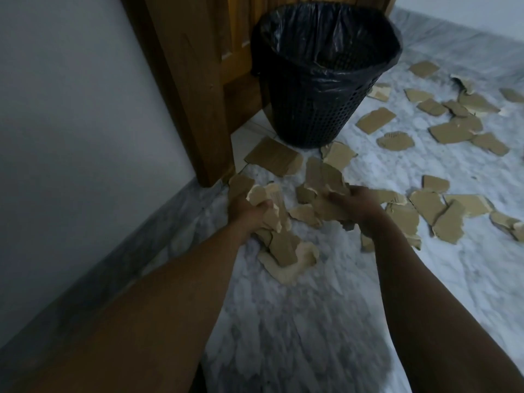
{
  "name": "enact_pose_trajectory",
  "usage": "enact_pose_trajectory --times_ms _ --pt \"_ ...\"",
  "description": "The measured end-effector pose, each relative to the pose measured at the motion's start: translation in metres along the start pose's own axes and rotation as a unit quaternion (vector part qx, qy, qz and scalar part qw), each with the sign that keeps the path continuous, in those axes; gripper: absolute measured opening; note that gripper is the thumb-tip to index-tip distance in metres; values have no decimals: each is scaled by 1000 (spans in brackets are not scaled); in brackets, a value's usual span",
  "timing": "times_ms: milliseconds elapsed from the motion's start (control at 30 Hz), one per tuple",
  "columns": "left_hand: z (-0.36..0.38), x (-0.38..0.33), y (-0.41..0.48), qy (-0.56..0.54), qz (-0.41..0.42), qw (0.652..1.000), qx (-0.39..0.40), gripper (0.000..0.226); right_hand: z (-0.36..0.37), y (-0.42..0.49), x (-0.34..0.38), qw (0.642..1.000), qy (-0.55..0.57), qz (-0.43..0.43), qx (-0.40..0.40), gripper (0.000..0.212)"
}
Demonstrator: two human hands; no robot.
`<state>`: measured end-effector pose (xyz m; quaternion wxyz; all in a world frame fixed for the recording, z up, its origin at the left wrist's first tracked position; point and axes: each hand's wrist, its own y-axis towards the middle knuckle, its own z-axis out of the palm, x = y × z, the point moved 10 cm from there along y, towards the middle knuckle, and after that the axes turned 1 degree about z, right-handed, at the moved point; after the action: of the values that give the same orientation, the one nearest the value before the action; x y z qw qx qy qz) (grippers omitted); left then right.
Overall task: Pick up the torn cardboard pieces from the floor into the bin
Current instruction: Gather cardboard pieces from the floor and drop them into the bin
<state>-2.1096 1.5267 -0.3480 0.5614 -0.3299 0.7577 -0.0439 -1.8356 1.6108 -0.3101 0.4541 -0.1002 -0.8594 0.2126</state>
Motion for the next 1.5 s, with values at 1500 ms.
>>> enact_pose_trajectory --times_ms 1500 --pt "4 -20 62 133 49 987 77 87 31 10 -9 981 93 77 154 32"
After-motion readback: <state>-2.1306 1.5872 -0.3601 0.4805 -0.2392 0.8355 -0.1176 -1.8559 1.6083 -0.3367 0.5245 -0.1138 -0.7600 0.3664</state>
